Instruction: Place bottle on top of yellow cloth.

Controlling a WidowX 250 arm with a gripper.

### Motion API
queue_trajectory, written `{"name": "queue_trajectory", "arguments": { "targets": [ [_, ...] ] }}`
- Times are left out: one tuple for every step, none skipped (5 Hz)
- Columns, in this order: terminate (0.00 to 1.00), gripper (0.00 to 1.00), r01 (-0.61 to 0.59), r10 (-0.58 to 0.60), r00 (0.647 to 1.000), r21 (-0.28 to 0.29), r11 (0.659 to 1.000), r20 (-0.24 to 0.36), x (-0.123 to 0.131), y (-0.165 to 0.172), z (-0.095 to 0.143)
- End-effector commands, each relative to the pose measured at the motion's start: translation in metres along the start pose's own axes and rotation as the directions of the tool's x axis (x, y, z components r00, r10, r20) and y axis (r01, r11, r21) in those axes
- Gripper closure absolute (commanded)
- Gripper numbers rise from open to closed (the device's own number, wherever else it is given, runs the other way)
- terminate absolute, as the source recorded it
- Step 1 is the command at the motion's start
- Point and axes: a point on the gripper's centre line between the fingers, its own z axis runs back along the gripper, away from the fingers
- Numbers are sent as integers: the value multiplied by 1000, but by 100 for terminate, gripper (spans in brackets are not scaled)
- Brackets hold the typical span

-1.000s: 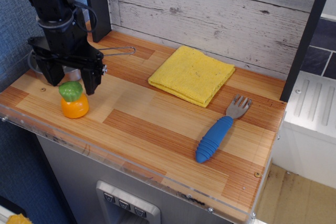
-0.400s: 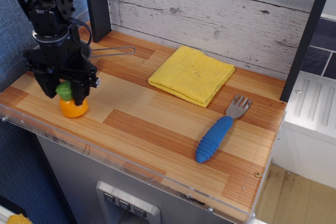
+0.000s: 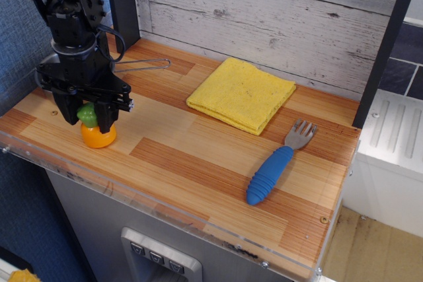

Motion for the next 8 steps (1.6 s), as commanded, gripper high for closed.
{"name": "queue_trajectory", "arguments": {
  "targets": [
    [0, 100, 4, -1, 996, -32, 999, 88, 14, -10, 39],
    [0, 100, 20, -12, 989, -56, 998, 147, 30, -22, 68],
    [0, 100, 66, -48, 981, -90, 994, 187, 49, -43, 86],
    [0, 100, 136, -110, 968, -102, 985, 224, 69, -68, 101],
    [0, 100, 167, -135, 961, -119, 979, 240, 86, -90, 105],
    [0, 100, 200, -166, 959, -138, 970, 228, 107, -117, 92],
    [0, 100, 219, -191, 962, -131, 967, 197, 117, -134, 70],
    [0, 100, 232, -212, 964, -120, 965, 162, 119, -144, 45]
  ]
}}
